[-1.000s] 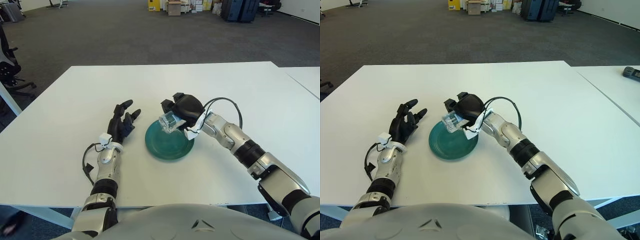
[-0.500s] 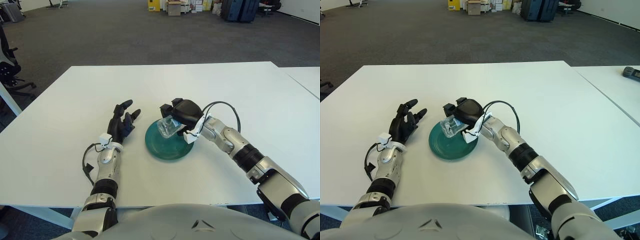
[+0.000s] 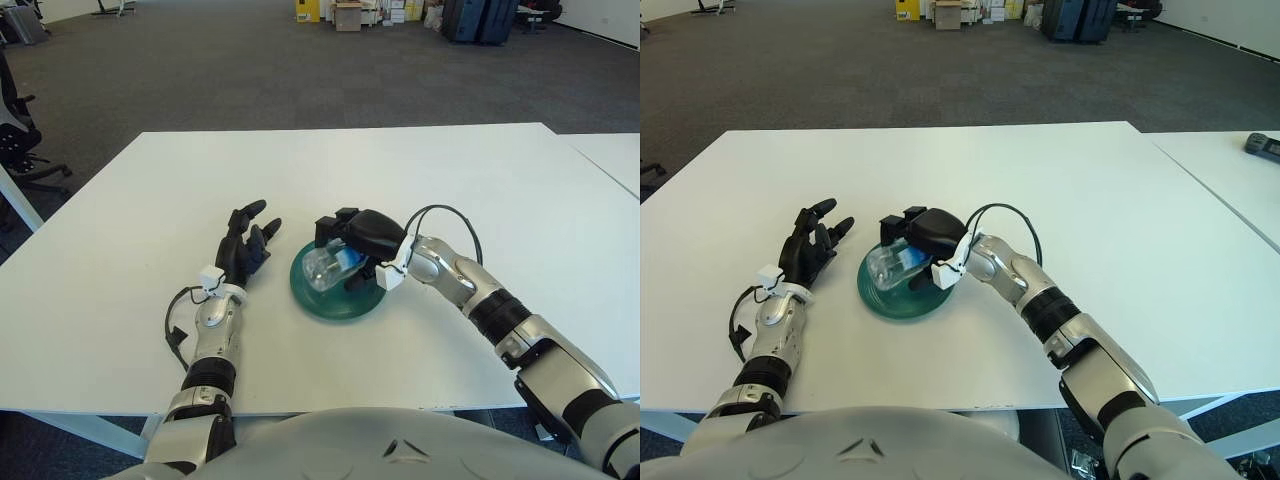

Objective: Put the bottle into the plate.

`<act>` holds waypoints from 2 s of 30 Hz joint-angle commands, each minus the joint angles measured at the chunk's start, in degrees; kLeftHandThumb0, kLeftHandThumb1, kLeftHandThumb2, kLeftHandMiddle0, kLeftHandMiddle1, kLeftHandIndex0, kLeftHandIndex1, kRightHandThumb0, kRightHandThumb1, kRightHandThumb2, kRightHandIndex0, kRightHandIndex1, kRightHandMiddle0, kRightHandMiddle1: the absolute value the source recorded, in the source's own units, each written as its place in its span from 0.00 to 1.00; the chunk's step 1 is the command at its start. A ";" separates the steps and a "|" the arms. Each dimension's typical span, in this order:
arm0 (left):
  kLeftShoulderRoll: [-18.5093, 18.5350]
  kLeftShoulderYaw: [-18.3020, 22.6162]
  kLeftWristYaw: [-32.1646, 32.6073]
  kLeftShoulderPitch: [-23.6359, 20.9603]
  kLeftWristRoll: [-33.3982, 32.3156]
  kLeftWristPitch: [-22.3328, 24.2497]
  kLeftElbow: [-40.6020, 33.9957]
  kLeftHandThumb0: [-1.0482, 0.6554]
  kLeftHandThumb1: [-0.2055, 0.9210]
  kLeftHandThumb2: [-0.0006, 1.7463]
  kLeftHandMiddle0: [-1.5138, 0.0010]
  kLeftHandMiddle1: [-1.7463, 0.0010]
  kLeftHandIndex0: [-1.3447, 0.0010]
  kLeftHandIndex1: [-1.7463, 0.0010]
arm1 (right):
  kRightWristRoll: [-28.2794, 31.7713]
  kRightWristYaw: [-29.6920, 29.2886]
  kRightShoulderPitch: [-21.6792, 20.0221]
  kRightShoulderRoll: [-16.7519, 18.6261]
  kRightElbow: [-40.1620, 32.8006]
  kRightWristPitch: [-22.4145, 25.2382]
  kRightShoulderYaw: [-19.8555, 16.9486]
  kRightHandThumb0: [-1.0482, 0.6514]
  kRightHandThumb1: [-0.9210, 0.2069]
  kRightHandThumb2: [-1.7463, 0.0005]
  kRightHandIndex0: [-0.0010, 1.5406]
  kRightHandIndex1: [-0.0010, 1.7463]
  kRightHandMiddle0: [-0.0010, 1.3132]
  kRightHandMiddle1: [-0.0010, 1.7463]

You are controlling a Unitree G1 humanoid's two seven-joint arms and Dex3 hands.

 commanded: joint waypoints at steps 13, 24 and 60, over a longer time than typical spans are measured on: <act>-0.65 0.66 -0.70 0.05 -2.69 4.46 -0.20 0.14 1.00 0.50 0.64 0.93 0.93 0.43 | 0.14 0.99 -2.16 0.02 1.40 -2.86 -2.62 0.00 0.00 0.58 0.06 0.04 0.00 0.29; -0.53 0.36 -1.11 0.92 -3.33 6.84 -2.18 0.14 1.00 0.49 0.69 0.94 1.00 0.48 | -1.59 0.04 -1.76 -0.21 0.89 -2.45 -2.85 0.00 0.00 0.55 0.00 0.00 0.00 0.12; -0.11 -0.06 0.10 -0.04 0.66 -2.71 2.34 0.15 1.00 0.52 0.55 0.88 0.89 0.43 | 18.01 -13.65 0.95 6.91 13.02 5.30 -25.21 0.09 0.00 0.53 0.15 0.02 0.00 0.32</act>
